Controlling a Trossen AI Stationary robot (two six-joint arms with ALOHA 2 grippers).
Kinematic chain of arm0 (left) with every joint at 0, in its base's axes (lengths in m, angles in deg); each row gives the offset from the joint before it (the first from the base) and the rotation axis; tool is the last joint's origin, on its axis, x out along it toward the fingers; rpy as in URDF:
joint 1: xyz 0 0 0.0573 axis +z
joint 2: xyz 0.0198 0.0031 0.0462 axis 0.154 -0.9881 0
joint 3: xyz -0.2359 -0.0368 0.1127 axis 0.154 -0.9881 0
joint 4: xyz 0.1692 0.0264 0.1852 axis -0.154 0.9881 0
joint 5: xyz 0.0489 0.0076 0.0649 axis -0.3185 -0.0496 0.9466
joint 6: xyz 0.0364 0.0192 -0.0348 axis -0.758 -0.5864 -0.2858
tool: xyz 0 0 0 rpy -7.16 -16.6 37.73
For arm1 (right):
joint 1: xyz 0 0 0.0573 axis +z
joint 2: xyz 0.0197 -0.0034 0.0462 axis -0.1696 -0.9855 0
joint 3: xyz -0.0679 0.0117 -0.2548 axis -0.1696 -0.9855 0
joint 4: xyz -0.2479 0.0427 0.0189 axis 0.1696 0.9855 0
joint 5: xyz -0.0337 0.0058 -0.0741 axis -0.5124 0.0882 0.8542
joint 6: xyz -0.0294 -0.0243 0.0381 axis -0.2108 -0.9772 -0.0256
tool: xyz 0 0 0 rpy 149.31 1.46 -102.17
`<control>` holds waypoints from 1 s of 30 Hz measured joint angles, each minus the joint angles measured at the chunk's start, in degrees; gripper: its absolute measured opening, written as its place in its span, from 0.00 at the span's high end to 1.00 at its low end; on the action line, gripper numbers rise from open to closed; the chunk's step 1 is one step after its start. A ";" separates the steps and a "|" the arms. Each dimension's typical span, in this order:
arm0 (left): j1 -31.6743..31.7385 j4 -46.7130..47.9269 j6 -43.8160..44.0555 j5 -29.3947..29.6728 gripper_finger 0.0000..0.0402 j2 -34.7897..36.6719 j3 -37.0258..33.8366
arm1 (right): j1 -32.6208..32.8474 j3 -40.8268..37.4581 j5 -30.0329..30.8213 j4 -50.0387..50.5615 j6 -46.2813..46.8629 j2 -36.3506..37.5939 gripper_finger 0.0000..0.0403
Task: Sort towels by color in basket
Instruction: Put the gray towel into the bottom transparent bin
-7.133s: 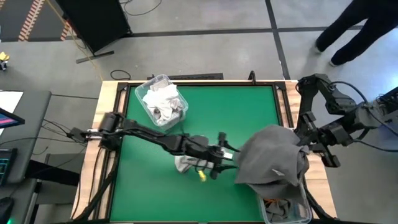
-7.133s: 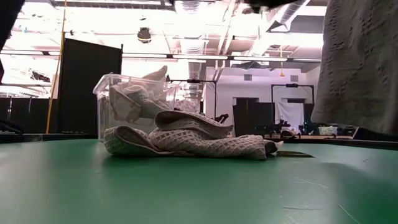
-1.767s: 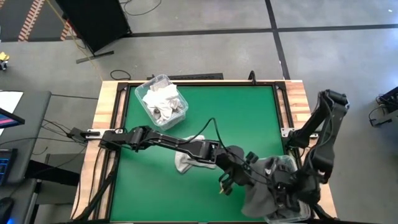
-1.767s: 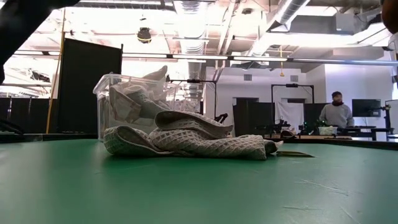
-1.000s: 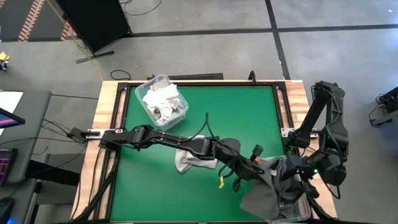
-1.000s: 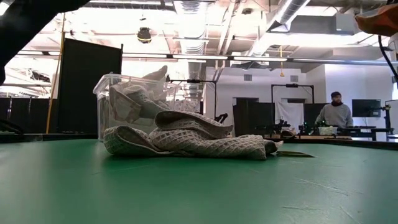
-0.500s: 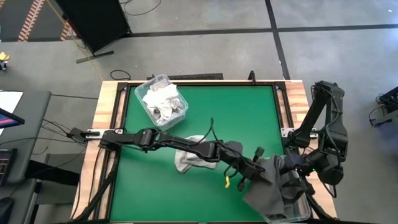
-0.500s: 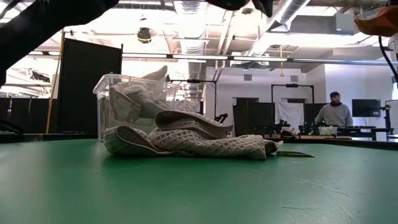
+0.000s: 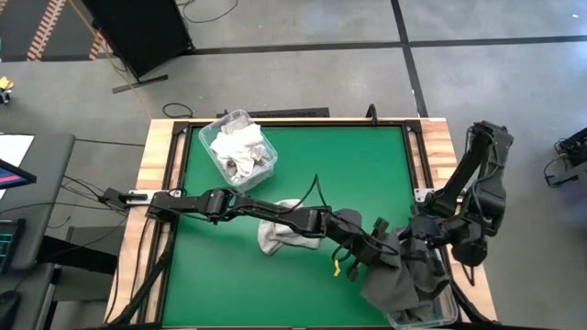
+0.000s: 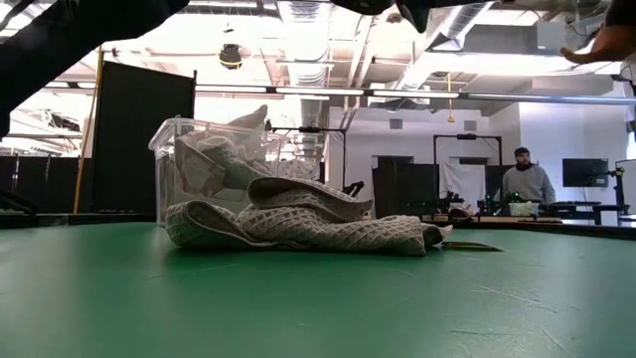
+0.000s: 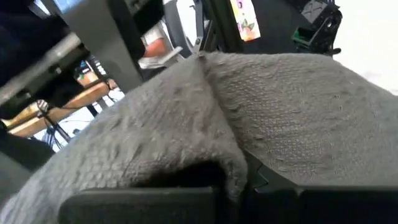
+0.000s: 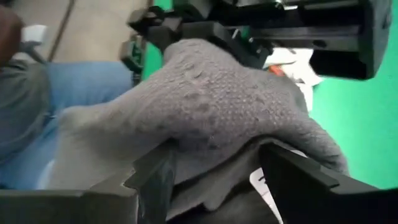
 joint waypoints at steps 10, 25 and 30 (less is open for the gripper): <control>0.00 0.86 0.47 -0.43 1.00 0.00 -0.04 | -5.79 0.00 -0.35 -0.48 -5.75 -7.11 0.34; 0.00 0.05 1.98 -0.02 0.91 0.00 -0.04 | -2.49 0.05 0.02 -1.50 -8.30 -7.83 0.94; -0.04 1.99 2.25 0.05 0.82 0.49 -0.03 | 0.72 1.15 -1.43 -0.93 -4.11 -7.81 0.94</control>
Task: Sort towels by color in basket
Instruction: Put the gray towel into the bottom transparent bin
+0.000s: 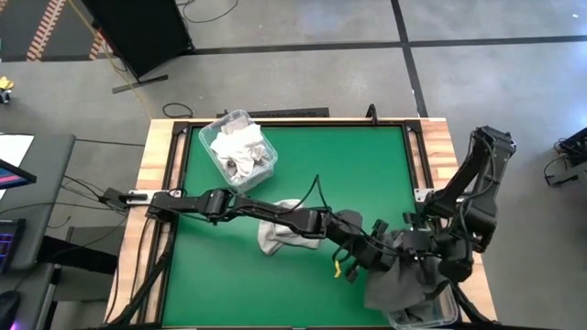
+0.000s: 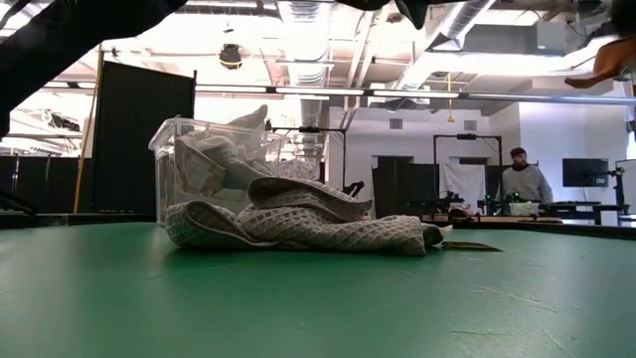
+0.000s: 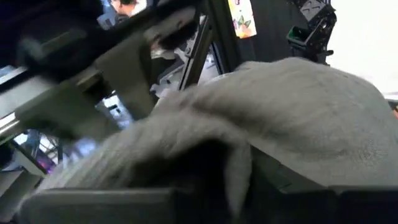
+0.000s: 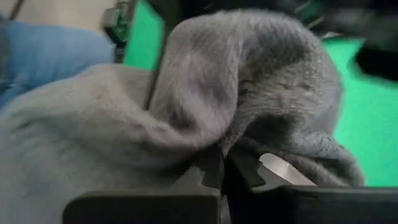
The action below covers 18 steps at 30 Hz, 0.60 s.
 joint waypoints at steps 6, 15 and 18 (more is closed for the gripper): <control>0.02 7.56 -1.52 1.50 0.67 2.41 0.06 | 7.37 2.04 -3.68 -0.57 10.78 0.00 0.94; 0.07 28.87 -4.60 7.54 0.51 8.85 0.06 | 13.89 1.82 -9.90 1.98 30.87 -7.11 0.94; 0.07 38.92 -5.28 10.29 0.50 11.47 0.06 | 13.81 0.37 -12.93 0.09 33.29 -11.04 0.94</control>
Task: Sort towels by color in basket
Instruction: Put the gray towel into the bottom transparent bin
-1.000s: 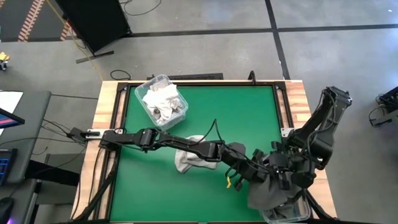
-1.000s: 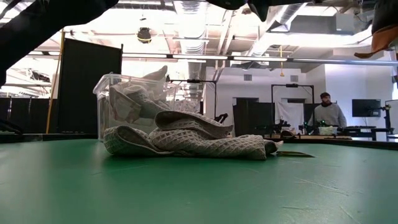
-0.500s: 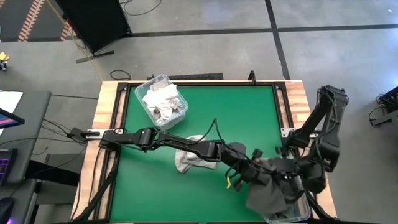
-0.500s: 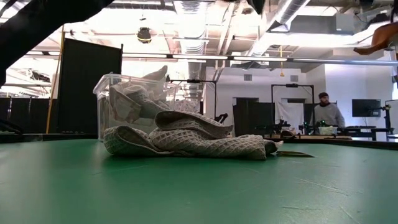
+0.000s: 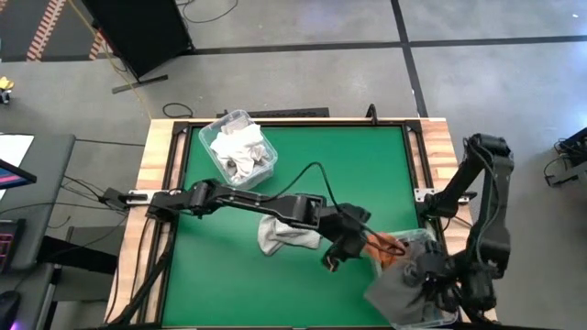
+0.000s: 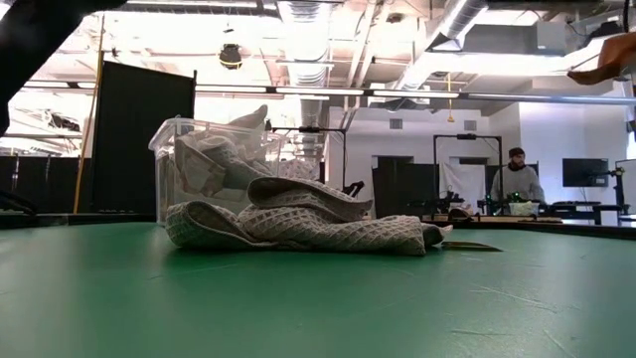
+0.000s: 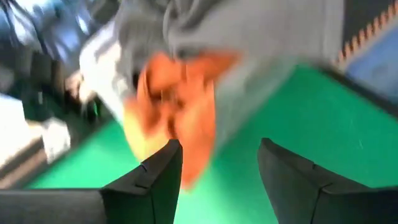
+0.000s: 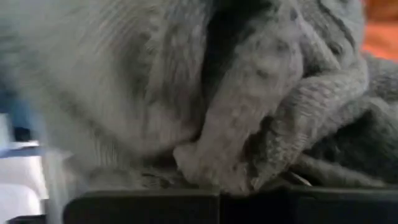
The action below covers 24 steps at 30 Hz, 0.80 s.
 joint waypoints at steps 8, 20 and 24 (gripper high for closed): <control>0.02 20.54 2.73 3.04 0.50 5.60 0.00 | -3.89 -1.50 -6.41 -2.10 -1.27 -8.22 0.94; 0.61 41.24 7.50 4.24 0.50 5.92 -3.42 | -7.40 0.00 -11.41 0.01 -1.13 -7.87 0.86; 1.19 41.57 8.20 5.90 0.50 6.18 -10.28 | -7.47 1.70 -11.43 0.40 -1.87 -5.77 0.71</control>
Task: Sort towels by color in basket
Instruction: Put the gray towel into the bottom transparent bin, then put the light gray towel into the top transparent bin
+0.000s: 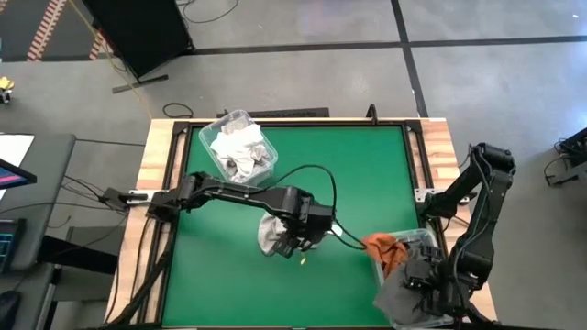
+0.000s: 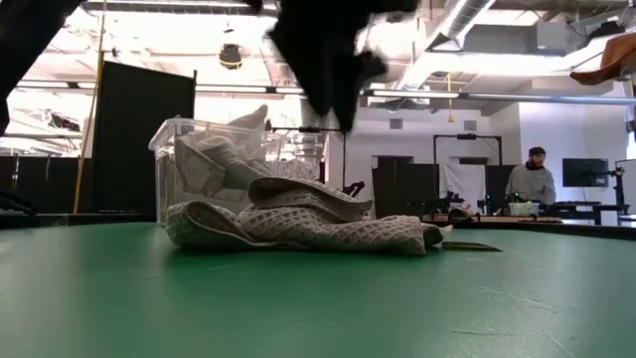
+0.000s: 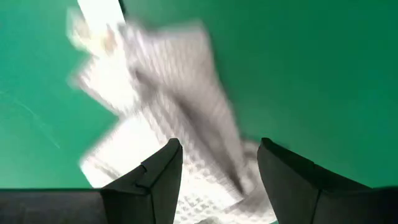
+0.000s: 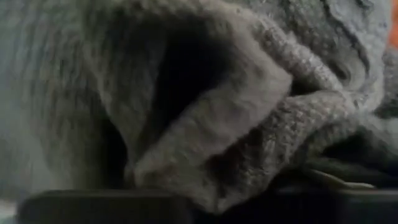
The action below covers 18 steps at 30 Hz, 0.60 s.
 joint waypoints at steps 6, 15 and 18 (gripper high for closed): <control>1.42 -6.45 0.20 2.14 0.50 -0.22 -11.87 | -0.17 2.00 0.23 0.67 0.00 4.11 0.48; 3.48 -22.17 0.62 -0.80 0.50 0.45 -25.33 | -0.14 3.98 3.91 0.74 0.24 10.28 0.34; 3.70 -29.03 0.42 -4.03 0.50 0.54 -29.54 | -0.17 3.98 4.50 0.94 0.22 10.67 0.34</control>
